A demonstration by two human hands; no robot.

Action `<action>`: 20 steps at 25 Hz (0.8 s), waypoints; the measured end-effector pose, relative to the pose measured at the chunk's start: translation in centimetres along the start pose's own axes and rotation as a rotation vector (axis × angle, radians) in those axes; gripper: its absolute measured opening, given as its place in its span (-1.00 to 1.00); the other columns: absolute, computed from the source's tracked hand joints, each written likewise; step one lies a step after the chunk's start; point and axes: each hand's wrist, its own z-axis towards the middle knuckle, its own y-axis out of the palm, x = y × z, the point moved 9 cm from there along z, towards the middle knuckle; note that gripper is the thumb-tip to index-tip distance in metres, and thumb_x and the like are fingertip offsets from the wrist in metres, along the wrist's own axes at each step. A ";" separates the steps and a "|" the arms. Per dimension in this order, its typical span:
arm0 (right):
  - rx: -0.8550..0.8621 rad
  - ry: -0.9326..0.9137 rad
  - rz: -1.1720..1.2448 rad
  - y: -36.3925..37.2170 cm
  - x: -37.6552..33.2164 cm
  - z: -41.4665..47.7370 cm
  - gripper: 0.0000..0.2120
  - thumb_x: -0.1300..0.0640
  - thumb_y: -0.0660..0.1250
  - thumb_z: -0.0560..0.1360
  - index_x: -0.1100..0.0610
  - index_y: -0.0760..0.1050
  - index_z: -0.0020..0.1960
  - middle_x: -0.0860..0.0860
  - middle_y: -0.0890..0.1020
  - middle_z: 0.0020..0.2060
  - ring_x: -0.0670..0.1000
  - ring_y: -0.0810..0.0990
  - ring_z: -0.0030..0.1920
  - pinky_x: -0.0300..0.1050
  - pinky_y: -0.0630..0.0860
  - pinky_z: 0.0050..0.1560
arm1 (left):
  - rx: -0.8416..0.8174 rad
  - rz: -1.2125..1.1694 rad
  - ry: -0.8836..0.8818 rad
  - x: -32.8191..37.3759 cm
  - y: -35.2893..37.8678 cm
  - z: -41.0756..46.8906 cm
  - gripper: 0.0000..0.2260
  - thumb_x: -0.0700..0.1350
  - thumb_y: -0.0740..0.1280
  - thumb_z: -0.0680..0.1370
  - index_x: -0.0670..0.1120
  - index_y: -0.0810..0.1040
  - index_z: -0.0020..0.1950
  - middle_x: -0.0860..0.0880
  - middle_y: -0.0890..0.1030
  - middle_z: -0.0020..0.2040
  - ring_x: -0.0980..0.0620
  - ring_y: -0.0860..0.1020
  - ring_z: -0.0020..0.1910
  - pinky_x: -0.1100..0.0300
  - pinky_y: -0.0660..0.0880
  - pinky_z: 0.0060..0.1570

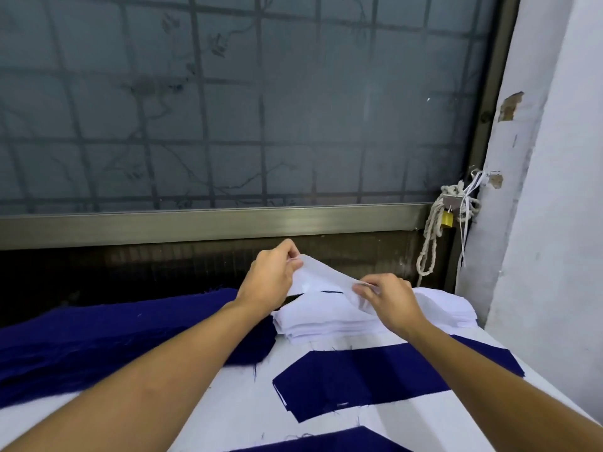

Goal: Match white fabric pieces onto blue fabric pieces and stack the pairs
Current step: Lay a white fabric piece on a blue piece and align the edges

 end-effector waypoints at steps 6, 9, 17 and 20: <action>-0.176 0.038 0.170 -2.9 -2.5 -3.6 -0.63 0.02 0.38 0.58 0.16 0.58 -0.35 -0.10 0.51 -0.57 -0.11 0.27 -0.54 -0.18 0.23 -0.43 | 0.048 0.040 -0.054 -1.3 -8.5 -3.6 -0.90 -0.05 0.33 0.65 0.01 0.53 -0.06 -0.02 0.60 -0.22 -0.04 0.55 -0.19 0.02 0.52 -0.14; -0.262 0.037 0.269 -3.2 -4.5 -6.4 -0.71 0.05 0.40 0.57 0.14 0.63 -0.28 -0.01 0.67 -0.41 -0.12 0.59 -0.44 -0.31 0.41 -0.42 | 0.018 0.090 -0.080 -2.6 -11.7 -6.6 -0.89 -0.03 0.35 0.64 0.01 0.56 -0.08 -0.05 0.62 -0.23 -0.07 0.57 -0.19 0.03 0.53 -0.13; -0.539 0.185 0.323 -0.5 -4.9 -12.8 -0.77 -0.11 0.51 0.45 0.06 0.67 -0.18 -0.07 0.60 -0.33 -0.06 0.53 -0.27 -0.15 0.46 -0.13 | -0.035 0.146 -0.210 -8.3 -16.0 -15.6 -0.94 -0.03 0.38 0.62 0.02 0.59 -0.02 -0.04 0.65 -0.17 0.00 0.60 -0.16 0.04 0.56 -0.09; -0.566 0.267 0.347 0.7 -3.7 -15.0 -0.72 -0.15 0.52 0.43 0.04 0.67 -0.03 -0.01 0.69 -0.10 0.06 0.64 0.02 -0.09 0.49 0.07 | -0.047 0.131 -0.258 -11.1 -16.0 -18.7 -0.94 -0.04 0.39 0.61 0.04 0.57 -0.06 0.01 0.64 -0.24 0.06 0.59 -0.22 0.15 0.52 -0.19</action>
